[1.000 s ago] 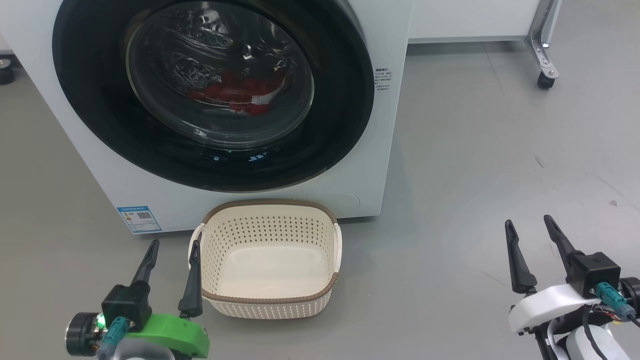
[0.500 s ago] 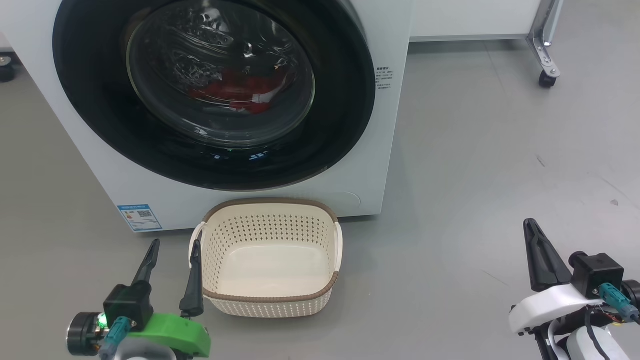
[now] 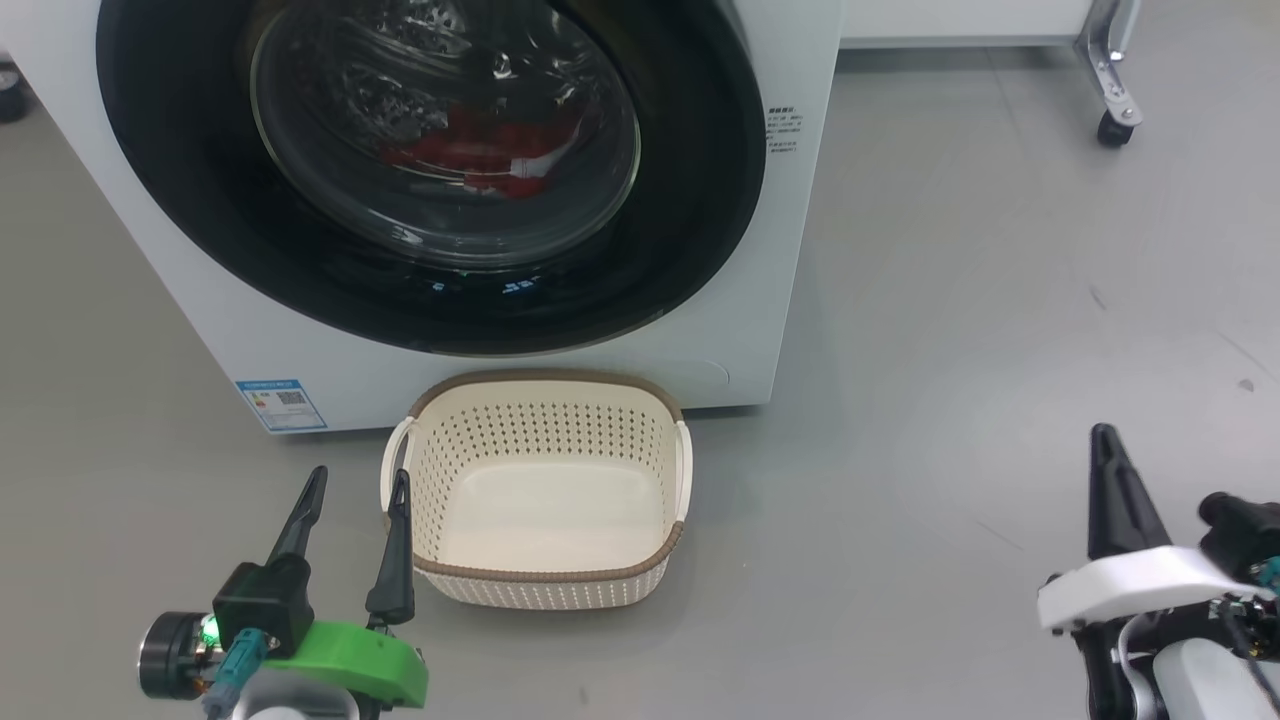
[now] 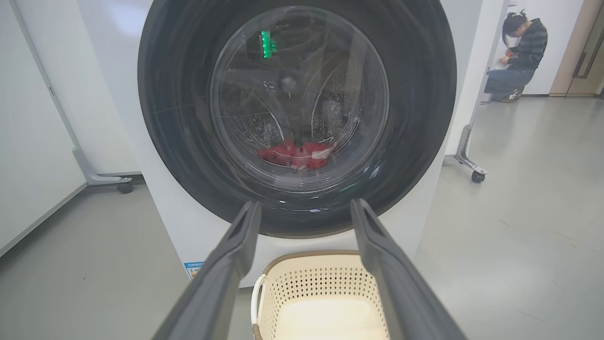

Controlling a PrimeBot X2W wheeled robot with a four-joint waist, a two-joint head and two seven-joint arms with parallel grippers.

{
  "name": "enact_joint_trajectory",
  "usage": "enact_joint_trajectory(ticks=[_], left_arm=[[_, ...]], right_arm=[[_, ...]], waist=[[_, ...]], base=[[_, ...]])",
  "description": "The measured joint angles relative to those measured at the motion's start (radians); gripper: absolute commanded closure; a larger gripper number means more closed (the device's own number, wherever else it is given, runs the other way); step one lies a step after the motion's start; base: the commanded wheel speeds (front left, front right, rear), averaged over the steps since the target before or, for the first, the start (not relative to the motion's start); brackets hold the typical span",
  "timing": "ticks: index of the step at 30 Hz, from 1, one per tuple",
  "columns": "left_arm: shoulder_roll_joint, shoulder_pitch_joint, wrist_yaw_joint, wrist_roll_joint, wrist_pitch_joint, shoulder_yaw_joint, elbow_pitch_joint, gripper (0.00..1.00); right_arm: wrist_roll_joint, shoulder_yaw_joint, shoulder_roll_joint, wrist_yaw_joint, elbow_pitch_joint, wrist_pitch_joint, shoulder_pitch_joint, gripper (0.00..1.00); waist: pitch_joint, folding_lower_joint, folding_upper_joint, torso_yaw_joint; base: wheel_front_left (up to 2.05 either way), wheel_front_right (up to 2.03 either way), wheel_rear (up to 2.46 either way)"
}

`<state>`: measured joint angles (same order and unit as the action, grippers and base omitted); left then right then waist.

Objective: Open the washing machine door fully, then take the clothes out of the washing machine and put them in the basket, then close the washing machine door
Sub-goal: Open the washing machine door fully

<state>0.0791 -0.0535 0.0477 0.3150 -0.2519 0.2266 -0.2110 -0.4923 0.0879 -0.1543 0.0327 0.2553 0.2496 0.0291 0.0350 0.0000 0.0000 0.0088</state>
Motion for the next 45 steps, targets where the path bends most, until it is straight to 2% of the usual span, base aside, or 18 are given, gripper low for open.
enact_joint_trajectory(ticks=[8,16,25,36,40,45], left_arm=[[-0.005,-0.033,0.000,-0.010,0.000,-0.004,0.025,0.00],[-0.014,-0.070,-0.001,-0.031,0.000,0.002,0.044,0.00],[-0.026,-0.123,-0.010,-0.044,0.000,0.019,0.070,0.00],[-0.035,-0.212,-0.026,-0.054,0.000,0.062,0.095,0.00],[-0.038,-0.230,-0.026,-0.055,0.000,0.065,0.099,0.00],[-0.040,-0.257,-0.026,-0.056,0.000,0.079,0.101,0.00]], right_arm=[[-0.225,-0.075,0.063,0.063,0.008,-0.038,0.078,1.00],[-0.518,-0.170,0.080,0.079,0.023,-0.159,0.203,1.00],[-0.714,-0.220,0.068,0.081,0.016,-0.298,0.392,1.00],[-0.859,-0.238,-0.019,0.081,0.006,-0.490,0.604,1.00],[-0.919,-0.228,-0.029,0.077,0.010,-0.571,0.680,1.00],[-0.952,-0.220,-0.075,0.033,0.020,-0.659,0.793,1.00]], waist=[[0.057,0.0000,0.0000,0.014],[0.125,0.0000,0.0000,0.033],[0.212,0.0000,0.0000,0.064],[0.325,0.0001,0.0000,0.122],[0.362,0.0001,0.0000,0.146],[0.412,0.0001,0.0000,0.180]], base=[[0.00,0.00,0.00],[0.00,0.00,0.00],[0.00,0.00,0.00],[0.00,0.00,0.00],[0.00,0.00,0.00],[0.00,0.00,0.00]])
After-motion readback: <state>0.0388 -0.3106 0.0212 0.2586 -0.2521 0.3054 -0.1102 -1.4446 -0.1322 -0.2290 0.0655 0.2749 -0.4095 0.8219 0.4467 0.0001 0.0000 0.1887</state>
